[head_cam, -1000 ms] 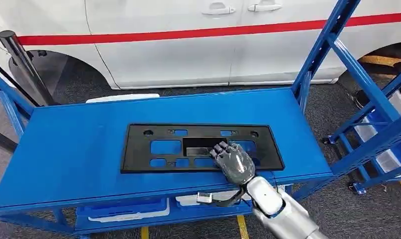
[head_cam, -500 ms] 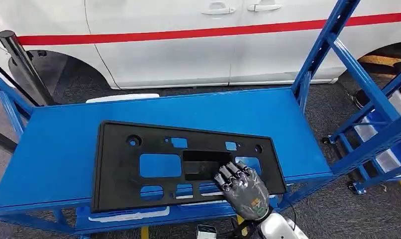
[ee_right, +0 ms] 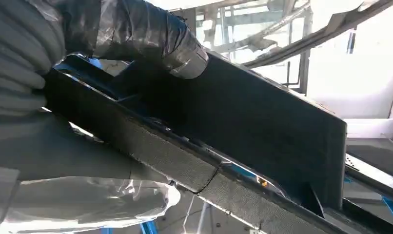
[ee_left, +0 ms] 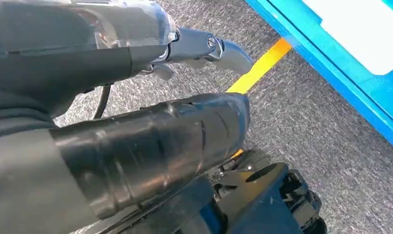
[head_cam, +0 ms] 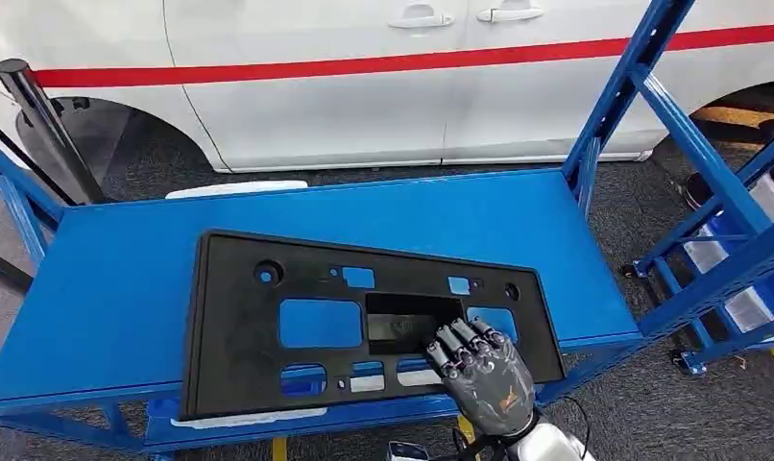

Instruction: Take the parts from the cabinet and place them on the table.

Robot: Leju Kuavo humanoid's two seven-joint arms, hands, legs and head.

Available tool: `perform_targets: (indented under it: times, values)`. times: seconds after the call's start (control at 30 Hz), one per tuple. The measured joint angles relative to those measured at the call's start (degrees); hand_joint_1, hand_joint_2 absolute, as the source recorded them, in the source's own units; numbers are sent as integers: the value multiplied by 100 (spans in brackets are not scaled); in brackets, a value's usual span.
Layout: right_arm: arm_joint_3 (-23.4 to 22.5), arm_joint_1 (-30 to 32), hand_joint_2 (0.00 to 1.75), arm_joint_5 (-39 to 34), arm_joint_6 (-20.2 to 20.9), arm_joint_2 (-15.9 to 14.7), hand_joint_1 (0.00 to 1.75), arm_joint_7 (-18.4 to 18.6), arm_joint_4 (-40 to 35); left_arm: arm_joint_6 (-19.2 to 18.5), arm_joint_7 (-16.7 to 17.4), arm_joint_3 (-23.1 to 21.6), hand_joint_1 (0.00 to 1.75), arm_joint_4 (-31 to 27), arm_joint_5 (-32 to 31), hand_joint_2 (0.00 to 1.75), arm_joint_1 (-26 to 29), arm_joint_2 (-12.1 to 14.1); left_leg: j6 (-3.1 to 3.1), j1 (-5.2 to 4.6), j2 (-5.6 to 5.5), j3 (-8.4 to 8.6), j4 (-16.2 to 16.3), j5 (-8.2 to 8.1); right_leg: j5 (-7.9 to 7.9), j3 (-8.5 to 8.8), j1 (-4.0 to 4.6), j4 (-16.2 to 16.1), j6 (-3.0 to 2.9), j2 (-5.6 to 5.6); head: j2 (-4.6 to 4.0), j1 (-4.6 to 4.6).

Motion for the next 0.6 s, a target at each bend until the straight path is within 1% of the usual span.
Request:
perform_targets:
  times: [0.03, 0.07, 0.33, 0.47, 0.6]
  values:
    - [-5, 6, 175, 0, -2, 7, 173, 0, 0, 0, -4, 0, 0, 0, 0, 0, 0, 0, 0, 0, 0, 0, 0, 0, 0, 0, 0, 0, 0, 0, 0, 0]
    - [-11, 10, 175, 2, -2, 11, 175, 0, 0, -2, -9, 0, 0, 0, 0, 175, 0, -2, 0, 0, 0, 0, 0, 0, 0, 0, 0, 0, 0, 0, 0, 0]
    - [-13, 42, 175, 2, 0, 17, 175, 89, 2, -131, -111, 4, 0, 0, 24, 175, 0, -4, 0, 0, 0, 0, 0, 0, 0, 0, -1, 0, 0, 0, 0, 0]
    - [-9, 69, 175, 2, 0, 17, 175, 160, 2, -35, -87, 13, 0, 0, 46, 175, 0, -15, 0, 0, 0, 0, 0, 0, 0, 0, -1, 0, 0, 0, 0, 0]
    - [13, 111, 175, 2, -2, 33, 175, 271, 0, 179, 109, 13, 0, 0, -11, 175, -2, -33, 0, 0, 0, 0, 0, 0, 0, 0, 0, 0, 0, 0, 0, 0]
